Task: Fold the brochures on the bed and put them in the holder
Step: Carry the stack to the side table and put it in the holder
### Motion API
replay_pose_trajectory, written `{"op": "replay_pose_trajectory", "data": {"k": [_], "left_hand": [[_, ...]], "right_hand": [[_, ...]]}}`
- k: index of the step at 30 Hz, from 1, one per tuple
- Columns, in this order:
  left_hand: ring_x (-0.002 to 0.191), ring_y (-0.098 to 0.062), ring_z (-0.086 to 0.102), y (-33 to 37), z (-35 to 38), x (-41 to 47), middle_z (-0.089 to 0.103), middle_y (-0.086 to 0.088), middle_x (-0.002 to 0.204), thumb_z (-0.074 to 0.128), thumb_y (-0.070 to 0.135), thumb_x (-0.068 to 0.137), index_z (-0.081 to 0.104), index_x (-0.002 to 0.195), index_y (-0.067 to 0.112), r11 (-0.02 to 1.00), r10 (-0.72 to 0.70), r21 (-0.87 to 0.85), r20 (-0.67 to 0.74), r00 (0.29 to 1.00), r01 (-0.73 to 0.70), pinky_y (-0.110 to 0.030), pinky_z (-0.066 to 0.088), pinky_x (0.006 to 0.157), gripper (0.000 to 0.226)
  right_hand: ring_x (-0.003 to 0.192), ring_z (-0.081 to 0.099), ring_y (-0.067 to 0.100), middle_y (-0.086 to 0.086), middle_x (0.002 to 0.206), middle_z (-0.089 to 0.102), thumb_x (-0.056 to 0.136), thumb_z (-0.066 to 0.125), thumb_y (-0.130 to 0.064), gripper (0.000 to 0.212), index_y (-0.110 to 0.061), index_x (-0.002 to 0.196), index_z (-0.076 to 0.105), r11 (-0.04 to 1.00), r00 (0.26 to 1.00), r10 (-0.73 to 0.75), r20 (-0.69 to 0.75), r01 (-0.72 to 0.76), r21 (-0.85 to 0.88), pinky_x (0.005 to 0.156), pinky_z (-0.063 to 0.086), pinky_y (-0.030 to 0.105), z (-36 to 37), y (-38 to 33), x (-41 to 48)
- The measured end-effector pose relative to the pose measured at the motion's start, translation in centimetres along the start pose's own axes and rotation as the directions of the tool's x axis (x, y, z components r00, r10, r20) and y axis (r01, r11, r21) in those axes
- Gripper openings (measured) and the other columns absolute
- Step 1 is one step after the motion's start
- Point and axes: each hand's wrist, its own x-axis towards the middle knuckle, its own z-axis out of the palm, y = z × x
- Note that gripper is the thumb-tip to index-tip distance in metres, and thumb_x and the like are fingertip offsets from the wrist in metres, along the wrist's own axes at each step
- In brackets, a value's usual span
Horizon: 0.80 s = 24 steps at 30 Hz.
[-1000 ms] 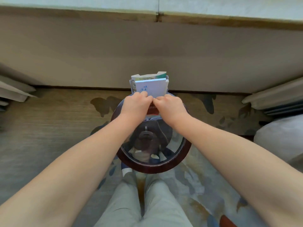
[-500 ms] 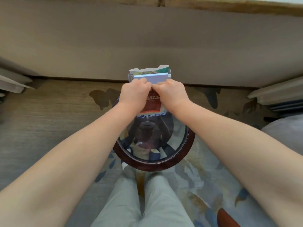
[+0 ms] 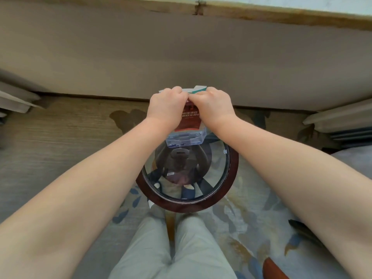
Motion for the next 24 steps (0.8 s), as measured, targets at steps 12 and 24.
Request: {"op": "replay_pose_trajectory", "data": {"k": [12,24], "left_hand": [[0.109,-0.026,0.063,0.2,7.1,-1.5,0.062,-0.007,0.119,0.083,0.029,0.083,0.059,0.125,0.017,0.999,0.02,-0.028,0.133,0.991,-0.016,-0.039,0.056,0.073,0.05],[0.109,-0.023,0.062,-0.4,9.5,-2.1,0.063,-0.004,0.124,0.085,0.032,0.082,0.055,0.127,0.019,1.0,-0.023,0.01,0.121,0.992,0.022,-0.032,0.055,0.073,0.055]], "right_hand": [[0.11,0.064,0.026,0.003,0.129,0.068,0.094,0.072,-0.036,0.047,-0.019,0.135,0.058,0.991,0.989,-0.107,0.104,0.098,0.092,0.087,0.055,0.04,6.7,-0.7,-2.0],[0.11,0.062,0.03,0.009,0.128,0.068,0.09,0.078,-0.027,0.051,-0.013,0.136,0.06,0.983,0.994,-0.1,0.052,0.09,0.162,0.09,0.053,0.043,9.5,-1.4,-2.2]]}}
